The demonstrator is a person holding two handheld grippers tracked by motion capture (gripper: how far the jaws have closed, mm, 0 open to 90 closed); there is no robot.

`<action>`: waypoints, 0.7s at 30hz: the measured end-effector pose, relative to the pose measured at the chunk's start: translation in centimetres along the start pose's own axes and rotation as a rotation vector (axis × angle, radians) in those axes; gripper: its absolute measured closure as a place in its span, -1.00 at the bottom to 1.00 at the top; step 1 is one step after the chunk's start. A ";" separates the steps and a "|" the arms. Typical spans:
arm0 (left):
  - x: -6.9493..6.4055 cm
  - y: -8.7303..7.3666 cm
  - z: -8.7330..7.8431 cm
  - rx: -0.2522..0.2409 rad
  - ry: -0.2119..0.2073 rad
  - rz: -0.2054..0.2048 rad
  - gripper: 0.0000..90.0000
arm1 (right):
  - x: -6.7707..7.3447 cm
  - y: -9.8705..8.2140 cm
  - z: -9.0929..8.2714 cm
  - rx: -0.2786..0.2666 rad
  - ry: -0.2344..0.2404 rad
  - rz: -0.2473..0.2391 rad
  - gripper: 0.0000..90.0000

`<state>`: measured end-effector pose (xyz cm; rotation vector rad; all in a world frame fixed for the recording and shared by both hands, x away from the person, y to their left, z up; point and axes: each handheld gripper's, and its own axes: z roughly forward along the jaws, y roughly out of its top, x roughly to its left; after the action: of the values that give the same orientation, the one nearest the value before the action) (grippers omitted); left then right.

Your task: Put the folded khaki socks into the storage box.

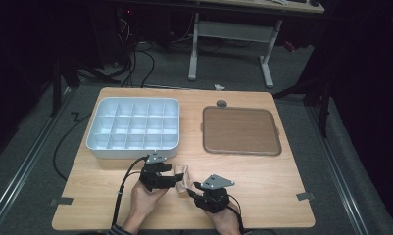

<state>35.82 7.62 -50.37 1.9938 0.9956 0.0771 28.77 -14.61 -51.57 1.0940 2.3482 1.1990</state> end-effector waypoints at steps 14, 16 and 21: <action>-0.4 0.0 1.4 0.026 0.013 -0.034 -0.28 | -3.6 -1.1 -2.9 -0.043 -0.111 0.069 0.38; -0.5 0.0 1.9 0.042 0.015 -0.036 -0.28 | -4.5 -1.3 -3.3 -0.040 -0.143 0.081 0.37; -0.7 0.0 2.5 0.058 0.029 -0.036 -0.25 | -6.6 -2.1 -3.8 -0.034 -0.223 0.103 0.33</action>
<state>36.35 5.50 -51.72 2.0315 1.0633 0.0585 30.05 -22.38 -51.38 1.2800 2.1199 1.0844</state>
